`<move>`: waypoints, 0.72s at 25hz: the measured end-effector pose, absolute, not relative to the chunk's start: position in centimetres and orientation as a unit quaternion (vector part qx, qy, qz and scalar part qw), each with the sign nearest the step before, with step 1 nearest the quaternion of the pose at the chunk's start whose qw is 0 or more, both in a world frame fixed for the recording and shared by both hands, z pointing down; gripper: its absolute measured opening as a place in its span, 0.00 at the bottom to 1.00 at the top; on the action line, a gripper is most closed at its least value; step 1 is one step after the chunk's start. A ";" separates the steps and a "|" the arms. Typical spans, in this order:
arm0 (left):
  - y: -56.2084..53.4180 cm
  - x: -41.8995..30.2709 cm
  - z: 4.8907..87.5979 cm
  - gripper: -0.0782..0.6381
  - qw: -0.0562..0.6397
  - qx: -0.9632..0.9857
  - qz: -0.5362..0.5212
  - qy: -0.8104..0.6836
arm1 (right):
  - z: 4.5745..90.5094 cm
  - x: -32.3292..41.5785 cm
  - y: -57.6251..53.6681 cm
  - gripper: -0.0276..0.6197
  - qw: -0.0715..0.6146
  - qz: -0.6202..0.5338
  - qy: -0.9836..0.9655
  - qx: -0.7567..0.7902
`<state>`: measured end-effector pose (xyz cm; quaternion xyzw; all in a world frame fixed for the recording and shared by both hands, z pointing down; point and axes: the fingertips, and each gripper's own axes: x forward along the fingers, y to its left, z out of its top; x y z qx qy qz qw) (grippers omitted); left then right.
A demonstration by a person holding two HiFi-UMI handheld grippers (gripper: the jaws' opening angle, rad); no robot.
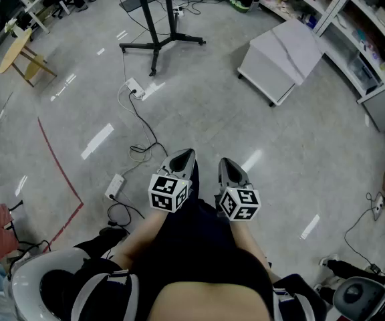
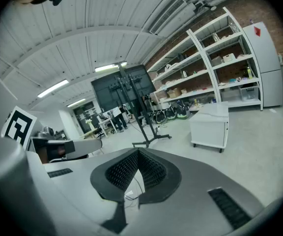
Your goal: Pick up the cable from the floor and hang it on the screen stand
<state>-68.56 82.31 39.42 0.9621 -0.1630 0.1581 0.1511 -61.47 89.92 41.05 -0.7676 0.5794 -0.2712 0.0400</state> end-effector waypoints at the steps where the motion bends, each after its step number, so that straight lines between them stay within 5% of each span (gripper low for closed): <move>1: 82.3 -68.3 39.4 0.12 0.154 0.962 0.156 -0.161 | 41.2 -61.3 89.9 0.08 0.038 -0.272 0.577 -0.769; 18: 71.4 -59.6 38.6 0.12 0.155 0.967 0.152 -0.135 | 40.8 -53.7 78.4 0.08 0.036 -0.271 0.569 -0.776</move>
